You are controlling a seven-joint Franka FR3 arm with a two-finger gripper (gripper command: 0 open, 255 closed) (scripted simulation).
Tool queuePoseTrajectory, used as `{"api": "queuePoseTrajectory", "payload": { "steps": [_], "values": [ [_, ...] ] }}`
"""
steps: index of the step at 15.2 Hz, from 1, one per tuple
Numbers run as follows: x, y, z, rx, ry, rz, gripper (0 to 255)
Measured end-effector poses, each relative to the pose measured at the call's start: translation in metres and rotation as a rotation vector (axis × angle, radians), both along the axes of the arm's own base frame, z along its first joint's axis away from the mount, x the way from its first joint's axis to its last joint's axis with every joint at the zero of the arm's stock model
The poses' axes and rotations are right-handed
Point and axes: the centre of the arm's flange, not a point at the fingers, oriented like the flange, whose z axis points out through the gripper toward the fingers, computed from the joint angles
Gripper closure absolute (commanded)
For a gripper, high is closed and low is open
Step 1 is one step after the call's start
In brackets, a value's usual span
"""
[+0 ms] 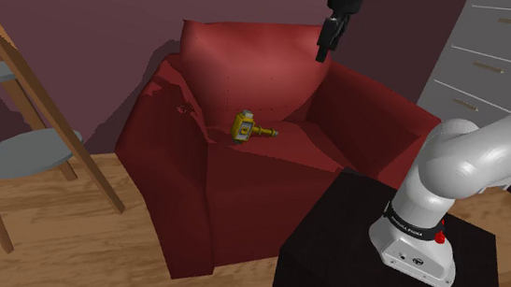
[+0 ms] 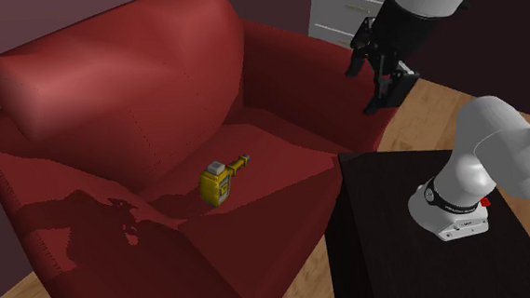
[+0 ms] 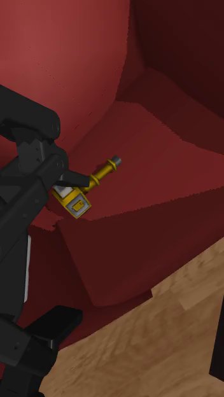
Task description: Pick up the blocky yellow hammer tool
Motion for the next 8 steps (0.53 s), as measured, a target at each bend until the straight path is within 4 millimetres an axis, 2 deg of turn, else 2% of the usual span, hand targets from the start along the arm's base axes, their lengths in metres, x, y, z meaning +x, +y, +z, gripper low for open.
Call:
{"api": "queuePoseTrajectory", "payload": {
  "steps": [3,8],
  "values": [
    [0.008,-0.010,-0.011,0.005,0.001,0.026,0],
    [0.036,-0.046,-0.056,0.027,0.003,0.130,0]
  ]
}}
